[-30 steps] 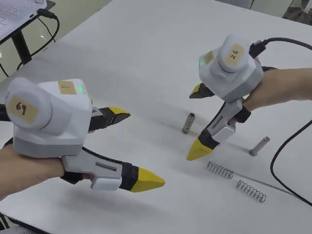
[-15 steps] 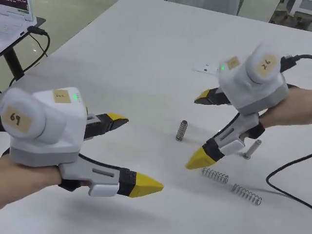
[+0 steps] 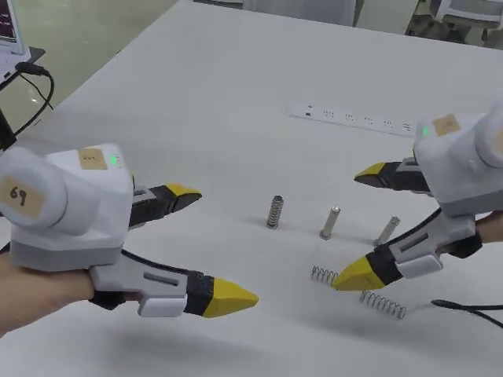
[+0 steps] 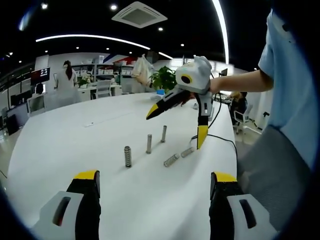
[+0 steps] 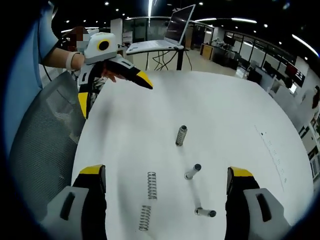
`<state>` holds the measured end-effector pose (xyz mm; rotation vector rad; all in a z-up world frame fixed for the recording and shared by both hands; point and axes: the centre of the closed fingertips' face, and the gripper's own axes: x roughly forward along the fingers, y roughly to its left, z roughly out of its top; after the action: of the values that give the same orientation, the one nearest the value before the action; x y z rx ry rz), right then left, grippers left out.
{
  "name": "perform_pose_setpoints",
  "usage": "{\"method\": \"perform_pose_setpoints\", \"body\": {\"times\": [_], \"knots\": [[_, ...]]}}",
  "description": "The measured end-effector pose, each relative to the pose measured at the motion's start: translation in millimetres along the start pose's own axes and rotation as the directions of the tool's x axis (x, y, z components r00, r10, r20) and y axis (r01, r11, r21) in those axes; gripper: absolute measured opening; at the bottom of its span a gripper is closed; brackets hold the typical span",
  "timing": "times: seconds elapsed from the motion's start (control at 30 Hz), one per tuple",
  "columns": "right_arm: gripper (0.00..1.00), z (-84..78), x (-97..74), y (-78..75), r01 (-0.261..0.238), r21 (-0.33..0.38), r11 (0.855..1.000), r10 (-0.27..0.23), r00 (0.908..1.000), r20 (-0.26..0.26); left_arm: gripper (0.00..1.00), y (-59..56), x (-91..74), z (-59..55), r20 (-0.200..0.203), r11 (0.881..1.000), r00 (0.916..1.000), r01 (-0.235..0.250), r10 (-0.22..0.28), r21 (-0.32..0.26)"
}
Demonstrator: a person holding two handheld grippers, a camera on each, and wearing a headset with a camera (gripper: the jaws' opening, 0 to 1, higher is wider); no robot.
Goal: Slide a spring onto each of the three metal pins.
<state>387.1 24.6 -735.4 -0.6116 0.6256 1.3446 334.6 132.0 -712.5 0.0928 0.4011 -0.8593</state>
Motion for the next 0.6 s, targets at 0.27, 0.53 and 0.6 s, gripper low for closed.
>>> {"method": "perform_pose_setpoints", "body": {"times": [0.27,0.53,0.6], "knots": [[0.99,-20.9,-21.0,-0.5,0.067,0.079,0.995,-0.070,0.9970,0.033,0.87,-5.4,7.5,5.5,-0.003,1.000,0.9997,0.023,-0.023,0.017],[0.99,-38.6,-44.4,3.3,0.121,0.145,0.982,-0.130,0.9902,0.051,0.87,-11.9,17.1,8.7,-0.009,0.998,0.9984,0.056,-0.055,0.030],[0.99,-44.4,-51.2,4.8,0.137,0.160,0.978,-0.147,0.9878,0.051,0.87,-14.1,19.5,8.9,-0.012,0.997,0.9977,0.066,-0.066,0.035]]}}
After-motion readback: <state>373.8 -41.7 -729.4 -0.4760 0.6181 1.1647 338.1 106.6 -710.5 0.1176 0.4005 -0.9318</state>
